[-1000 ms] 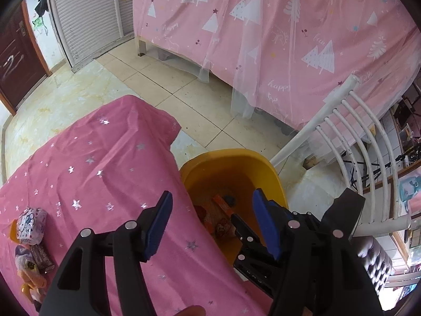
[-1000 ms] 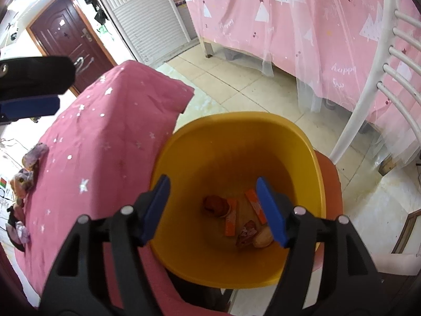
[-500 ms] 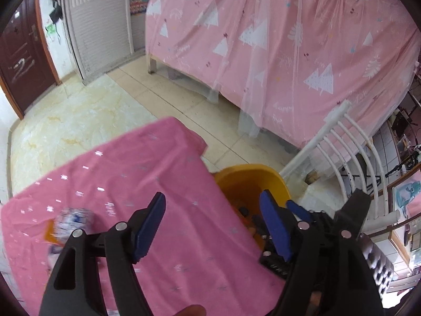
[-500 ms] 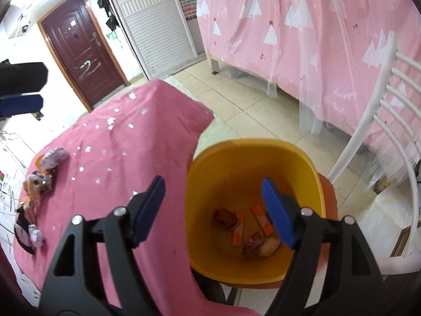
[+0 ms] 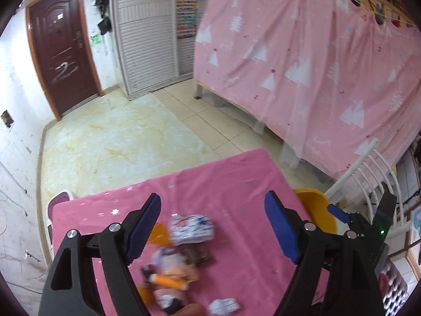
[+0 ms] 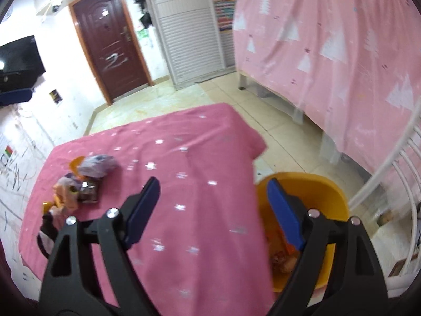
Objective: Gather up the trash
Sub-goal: 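Move both tools back over the table items, then grasp the orange plastic cup with the left tool while the right tool grasps the crumpled paper ball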
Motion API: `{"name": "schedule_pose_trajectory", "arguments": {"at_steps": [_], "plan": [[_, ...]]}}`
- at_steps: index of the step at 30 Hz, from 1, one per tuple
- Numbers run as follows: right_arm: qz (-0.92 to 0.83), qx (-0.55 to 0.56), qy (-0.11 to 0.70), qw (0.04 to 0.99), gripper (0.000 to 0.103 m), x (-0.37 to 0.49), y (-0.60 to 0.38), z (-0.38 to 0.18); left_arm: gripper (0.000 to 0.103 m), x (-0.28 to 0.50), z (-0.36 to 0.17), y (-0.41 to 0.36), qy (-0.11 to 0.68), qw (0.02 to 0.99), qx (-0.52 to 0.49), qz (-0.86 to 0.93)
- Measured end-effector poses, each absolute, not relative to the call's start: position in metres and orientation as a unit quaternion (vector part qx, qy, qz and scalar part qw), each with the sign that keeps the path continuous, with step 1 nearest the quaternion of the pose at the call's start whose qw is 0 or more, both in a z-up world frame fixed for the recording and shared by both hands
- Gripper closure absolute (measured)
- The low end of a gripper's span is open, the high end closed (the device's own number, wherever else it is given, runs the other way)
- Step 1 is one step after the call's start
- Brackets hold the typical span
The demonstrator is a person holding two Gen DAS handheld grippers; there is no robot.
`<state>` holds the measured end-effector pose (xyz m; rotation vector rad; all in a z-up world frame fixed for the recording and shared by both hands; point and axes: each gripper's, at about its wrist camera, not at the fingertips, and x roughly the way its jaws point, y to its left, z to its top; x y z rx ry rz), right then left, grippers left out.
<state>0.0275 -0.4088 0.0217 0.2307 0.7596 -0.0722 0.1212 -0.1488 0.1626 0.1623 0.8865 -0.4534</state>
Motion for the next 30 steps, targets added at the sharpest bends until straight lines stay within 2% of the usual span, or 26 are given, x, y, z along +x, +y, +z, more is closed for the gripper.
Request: {"name": "schedule_pose_trajectory", "arguments": {"at_steps": [11,25,27,30], "plan": [[0.043,0.082,0.385,0.918,0.023,0.042,-0.328,0.027,0.027,0.118,0.125,-0.055,0.445,0.872,0.066,-0.194],[0.094,0.052,0.409,0.906,0.023,0.005,-0.273,0.014,0.027,0.097,0.053,-0.001,0.494,0.849,0.052,-0.180],[0.100,0.047,0.411,0.905,0.023,-0.003,-0.266,0.012,0.029,0.094,0.045,0.004,0.499,0.847,0.053,-0.179],[0.109,0.039,0.414,0.903,0.023,-0.011,-0.258,0.009,0.040,0.090,0.034,0.005,0.511,0.839,0.050,-0.182]]}}
